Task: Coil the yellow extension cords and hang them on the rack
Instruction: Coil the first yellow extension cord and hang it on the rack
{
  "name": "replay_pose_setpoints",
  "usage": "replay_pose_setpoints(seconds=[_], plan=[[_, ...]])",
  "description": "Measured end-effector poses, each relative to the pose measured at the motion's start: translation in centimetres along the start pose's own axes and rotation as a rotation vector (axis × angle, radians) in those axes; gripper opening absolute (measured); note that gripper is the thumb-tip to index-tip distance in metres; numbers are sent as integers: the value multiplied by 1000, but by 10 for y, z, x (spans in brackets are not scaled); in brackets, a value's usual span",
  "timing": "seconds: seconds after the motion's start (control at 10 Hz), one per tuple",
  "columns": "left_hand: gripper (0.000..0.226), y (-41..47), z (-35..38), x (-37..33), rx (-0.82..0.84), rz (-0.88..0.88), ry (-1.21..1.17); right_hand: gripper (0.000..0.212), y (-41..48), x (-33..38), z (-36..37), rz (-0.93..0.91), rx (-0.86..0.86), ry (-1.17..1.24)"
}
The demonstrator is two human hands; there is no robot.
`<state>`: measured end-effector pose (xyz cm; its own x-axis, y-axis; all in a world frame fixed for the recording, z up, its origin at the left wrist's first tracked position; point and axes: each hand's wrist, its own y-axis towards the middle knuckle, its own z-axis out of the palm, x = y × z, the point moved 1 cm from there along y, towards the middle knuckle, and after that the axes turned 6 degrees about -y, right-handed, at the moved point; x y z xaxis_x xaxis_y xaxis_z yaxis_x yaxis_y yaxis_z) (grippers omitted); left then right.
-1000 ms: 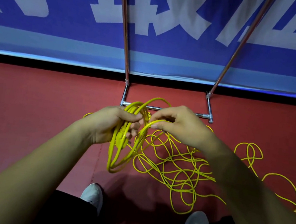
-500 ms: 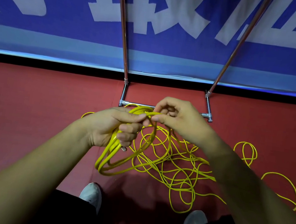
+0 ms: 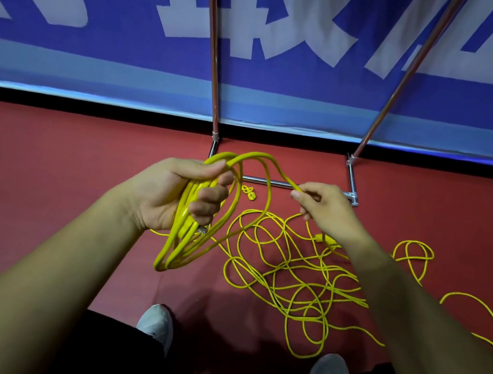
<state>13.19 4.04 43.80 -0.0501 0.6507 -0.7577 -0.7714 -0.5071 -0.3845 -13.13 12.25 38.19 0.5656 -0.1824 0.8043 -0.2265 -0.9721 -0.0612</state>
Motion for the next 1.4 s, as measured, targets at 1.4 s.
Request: replay_pose_setpoints(seconds=[1.4], plan=[[13,1,27,5,171,-194,-49,9,-11,40,-9,-96,342,157]])
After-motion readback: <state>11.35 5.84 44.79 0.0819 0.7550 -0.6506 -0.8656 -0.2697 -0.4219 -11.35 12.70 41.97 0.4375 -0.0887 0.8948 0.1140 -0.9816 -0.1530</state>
